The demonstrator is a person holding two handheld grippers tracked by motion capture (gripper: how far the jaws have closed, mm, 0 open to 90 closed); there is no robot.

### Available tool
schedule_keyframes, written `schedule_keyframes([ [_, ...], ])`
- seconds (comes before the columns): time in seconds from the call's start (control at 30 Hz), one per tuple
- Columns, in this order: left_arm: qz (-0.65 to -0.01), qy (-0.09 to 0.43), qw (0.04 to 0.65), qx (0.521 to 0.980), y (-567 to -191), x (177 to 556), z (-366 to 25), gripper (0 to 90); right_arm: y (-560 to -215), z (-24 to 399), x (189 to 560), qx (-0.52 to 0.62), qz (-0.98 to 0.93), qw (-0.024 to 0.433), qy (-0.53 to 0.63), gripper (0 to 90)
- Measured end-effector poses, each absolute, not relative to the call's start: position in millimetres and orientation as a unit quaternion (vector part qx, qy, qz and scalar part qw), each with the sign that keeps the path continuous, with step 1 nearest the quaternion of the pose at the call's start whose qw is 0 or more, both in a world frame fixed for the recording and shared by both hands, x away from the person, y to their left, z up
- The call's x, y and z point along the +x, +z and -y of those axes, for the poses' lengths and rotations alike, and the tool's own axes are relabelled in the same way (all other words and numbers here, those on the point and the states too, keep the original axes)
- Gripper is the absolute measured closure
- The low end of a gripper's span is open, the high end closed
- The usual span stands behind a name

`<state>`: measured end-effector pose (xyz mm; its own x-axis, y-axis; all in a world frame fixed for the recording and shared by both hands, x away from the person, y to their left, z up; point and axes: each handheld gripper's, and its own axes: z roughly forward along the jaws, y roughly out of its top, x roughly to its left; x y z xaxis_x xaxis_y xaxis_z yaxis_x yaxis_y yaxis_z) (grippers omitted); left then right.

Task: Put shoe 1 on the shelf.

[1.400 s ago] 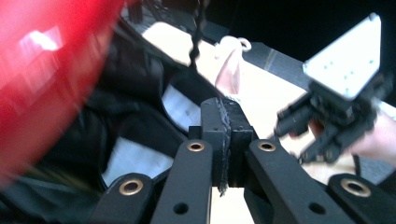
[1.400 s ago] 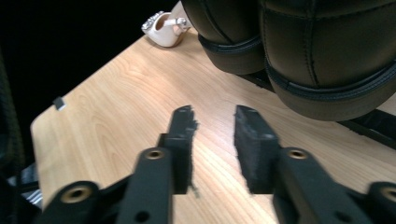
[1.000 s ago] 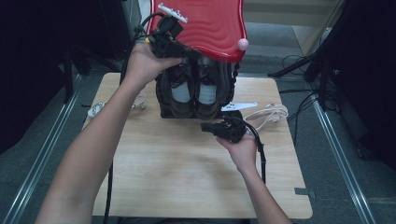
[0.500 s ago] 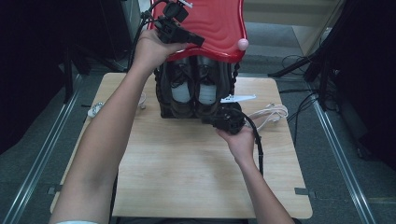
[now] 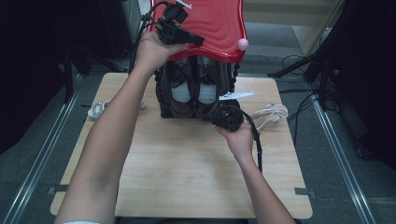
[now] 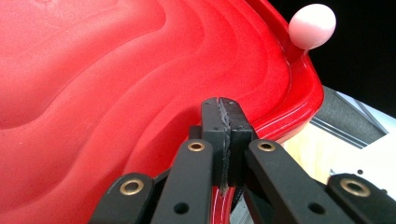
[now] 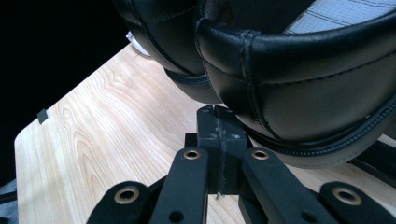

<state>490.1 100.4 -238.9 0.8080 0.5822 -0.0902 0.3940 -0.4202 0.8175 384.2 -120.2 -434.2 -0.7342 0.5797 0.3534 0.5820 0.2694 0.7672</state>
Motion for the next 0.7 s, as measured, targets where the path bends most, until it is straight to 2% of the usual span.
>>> schedule_keyframes([
  [0.43, -0.290, 0.106, 0.453, 0.836, -239, 490, -101, 90.0, -428, 124, 405, -0.386, 0.779, -0.007, -0.494, 90.0],
  [0.7, -0.291, 0.105, 0.454, 0.836, -240, 490, -101, 90.0, -424, 133, 417, -0.410, 0.759, -0.040, -0.504, 90.0],
])
